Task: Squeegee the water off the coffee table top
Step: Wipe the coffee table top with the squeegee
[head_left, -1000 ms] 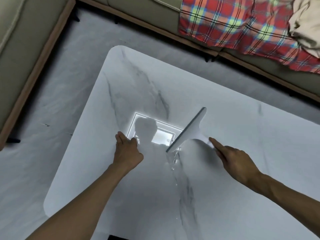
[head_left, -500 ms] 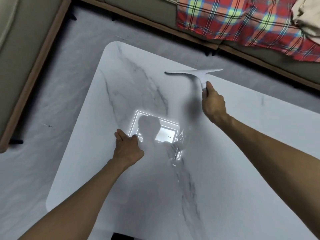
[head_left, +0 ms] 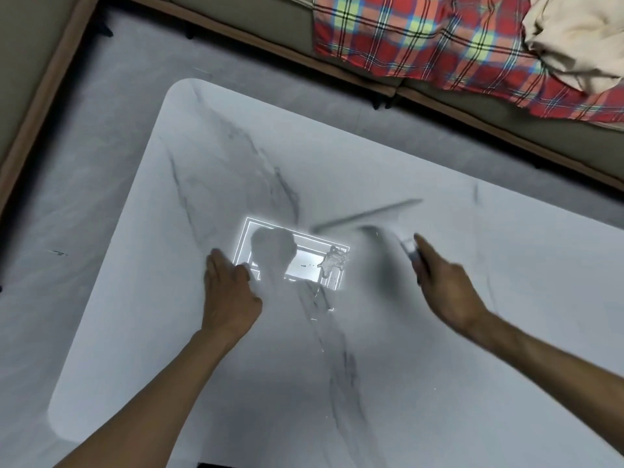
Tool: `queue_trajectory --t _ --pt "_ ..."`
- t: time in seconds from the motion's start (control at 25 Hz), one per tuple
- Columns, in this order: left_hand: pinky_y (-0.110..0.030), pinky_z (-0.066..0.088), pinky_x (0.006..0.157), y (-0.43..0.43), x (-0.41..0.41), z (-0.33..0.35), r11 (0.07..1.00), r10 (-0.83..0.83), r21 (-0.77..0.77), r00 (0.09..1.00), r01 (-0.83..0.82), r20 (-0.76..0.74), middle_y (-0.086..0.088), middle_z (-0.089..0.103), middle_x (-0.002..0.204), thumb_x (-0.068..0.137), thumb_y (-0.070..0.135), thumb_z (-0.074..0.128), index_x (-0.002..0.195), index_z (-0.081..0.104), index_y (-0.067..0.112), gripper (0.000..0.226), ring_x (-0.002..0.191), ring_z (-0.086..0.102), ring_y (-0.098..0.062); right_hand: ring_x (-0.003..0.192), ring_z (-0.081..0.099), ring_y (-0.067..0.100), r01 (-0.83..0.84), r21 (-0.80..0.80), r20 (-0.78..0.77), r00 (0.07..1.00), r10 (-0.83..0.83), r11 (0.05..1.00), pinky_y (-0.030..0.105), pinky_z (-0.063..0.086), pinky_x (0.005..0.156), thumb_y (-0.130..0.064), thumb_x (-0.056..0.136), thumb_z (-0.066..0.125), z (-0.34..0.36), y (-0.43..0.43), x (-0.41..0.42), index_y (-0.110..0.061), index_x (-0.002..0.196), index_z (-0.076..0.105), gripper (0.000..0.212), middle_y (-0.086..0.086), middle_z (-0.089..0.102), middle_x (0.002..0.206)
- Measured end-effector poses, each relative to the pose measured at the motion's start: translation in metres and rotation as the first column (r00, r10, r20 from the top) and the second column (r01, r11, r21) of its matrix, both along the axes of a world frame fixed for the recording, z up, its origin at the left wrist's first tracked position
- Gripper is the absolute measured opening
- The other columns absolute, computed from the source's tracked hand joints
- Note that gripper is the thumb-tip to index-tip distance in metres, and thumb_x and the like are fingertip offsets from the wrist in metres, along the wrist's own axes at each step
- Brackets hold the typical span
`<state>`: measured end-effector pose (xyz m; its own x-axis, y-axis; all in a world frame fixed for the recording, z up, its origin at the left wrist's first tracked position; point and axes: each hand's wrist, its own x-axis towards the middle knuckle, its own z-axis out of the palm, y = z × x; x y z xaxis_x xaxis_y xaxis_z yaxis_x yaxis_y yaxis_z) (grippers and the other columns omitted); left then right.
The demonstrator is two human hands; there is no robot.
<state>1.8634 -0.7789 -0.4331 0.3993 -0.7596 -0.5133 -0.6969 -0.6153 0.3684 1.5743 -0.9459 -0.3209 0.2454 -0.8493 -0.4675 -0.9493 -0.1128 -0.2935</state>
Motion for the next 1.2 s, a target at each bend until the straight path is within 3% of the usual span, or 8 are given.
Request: queue_trajectory --t 0.2,0.36,0.44,0.6,0.68,0.88,1.04,1.2 --pt "-0.046 0.02 0.118 -0.005 -0.037 -0.003 0.996 -0.08 0.032 0.995 0.082 -0.061 -0.028 0.011 0.15 0.076 0.012 0.055 0.106 0.049 0.01 0.03 0.142 0.012 -0.044 0.071 0.045 0.032 0.379 0.115 0.123 0.912 -0.392 0.918 0.029 0.036 0.047 -0.044 0.085 0.025 -0.015 -0.096 0.062 -0.037 0.073 0.042 0.021 0.017 0.046 0.084" --pt "-0.045 0.016 0.12 -0.011 -0.045 -0.007 0.991 -0.064 0.11 0.99 0.078 -0.123 -0.033 0.002 0.153 0.076 0.012 0.051 0.103 0.048 0.009 0.027 0.146 -0.002 -0.045 0.057 0.048 0.03 0.348 0.079 0.062 0.933 -0.353 0.934 0.029 0.04 0.037 -0.03 0.094 0.024 -0.031 -0.077 0.057 -0.035 0.096 0.037 0.014 0.018 0.051 0.081" --pt "-0.043 0.011 0.121 -0.015 -0.046 -0.007 0.986 -0.058 0.144 0.988 0.078 -0.143 -0.035 -0.006 0.154 0.076 0.012 0.049 0.1 0.047 0.008 0.025 0.146 -0.011 -0.045 0.068 0.06 0.041 0.216 0.039 0.017 0.976 -0.217 0.976 0.042 0.05 0.052 -0.033 0.1 0.026 -0.035 -0.037 0.033 -0.035 0.128 0.037 0.031 0.028 0.059 0.091" --pt "-0.045 0.01 0.121 -0.02 -0.044 -0.004 0.976 -0.051 0.203 0.986 0.083 -0.158 -0.037 -0.009 0.154 0.077 0.015 0.048 0.103 0.048 0.007 0.027 0.146 -0.013 -0.047 0.064 0.059 0.03 0.026 0.098 -0.085 0.996 -0.018 0.995 0.029 0.036 0.064 -0.025 0.102 0.034 -0.027 0.058 -0.027 -0.023 0.155 0.011 0.057 0.015 0.064 0.077" --pt "-0.043 0.014 0.119 -0.021 -0.044 -0.002 0.974 -0.051 0.21 0.985 0.085 -0.166 -0.035 -0.005 0.154 0.075 0.016 0.049 0.102 0.048 0.007 0.028 0.146 -0.01 -0.046 0.051 0.051 0.012 0.016 0.148 -0.104 0.995 0.0 0.989 0.026 0.036 0.059 -0.025 0.102 0.036 -0.009 0.087 -0.045 -0.022 0.155 0.013 0.058 0.0 0.054 0.063" --pt "-0.039 0.022 0.113 -0.023 -0.045 0.0 0.972 -0.071 0.213 0.986 0.103 -0.151 -0.033 0.005 0.148 0.07 0.018 0.048 0.097 0.045 0.01 0.029 0.142 0.001 -0.048 0.083 0.066 0.047 0.099 -0.036 0.012 0.995 -0.099 0.994 0.045 0.052 0.074 -0.025 0.102 0.039 0.003 0.016 -0.04 -0.015 0.147 0.035 0.047 0.033 0.067 0.099" --pt "-0.037 0.018 0.113 -0.021 -0.046 -0.005 0.97 -0.062 0.223 0.988 0.093 -0.14 -0.03 0.006 0.148 0.072 0.016 0.048 0.099 0.044 0.011 0.027 0.141 0.001 -0.041 0.057 0.048 0.028 0.515 0.112 0.135 0.839 -0.526 0.85 0.026 0.037 0.042 -0.046 0.095 0.028 -0.008 -0.089 0.006 -0.033 0.072 0.044 0.031 0.017 0.053 0.081" --pt "-0.038 0.015 0.115 -0.02 -0.048 -0.007 0.972 -0.075 0.214 0.99 0.099 -0.121 -0.032 0.008 0.147 0.073 0.013 0.048 0.102 0.048 0.006 0.03 0.141 0.001 -0.044 0.062 0.049 0.027 0.492 0.129 0.079 0.861 -0.503 0.861 0.025 0.038 0.043 -0.045 0.092 0.023 -0.023 -0.097 0.023 -0.032 0.086 0.044 0.026 0.014 0.052 0.094"
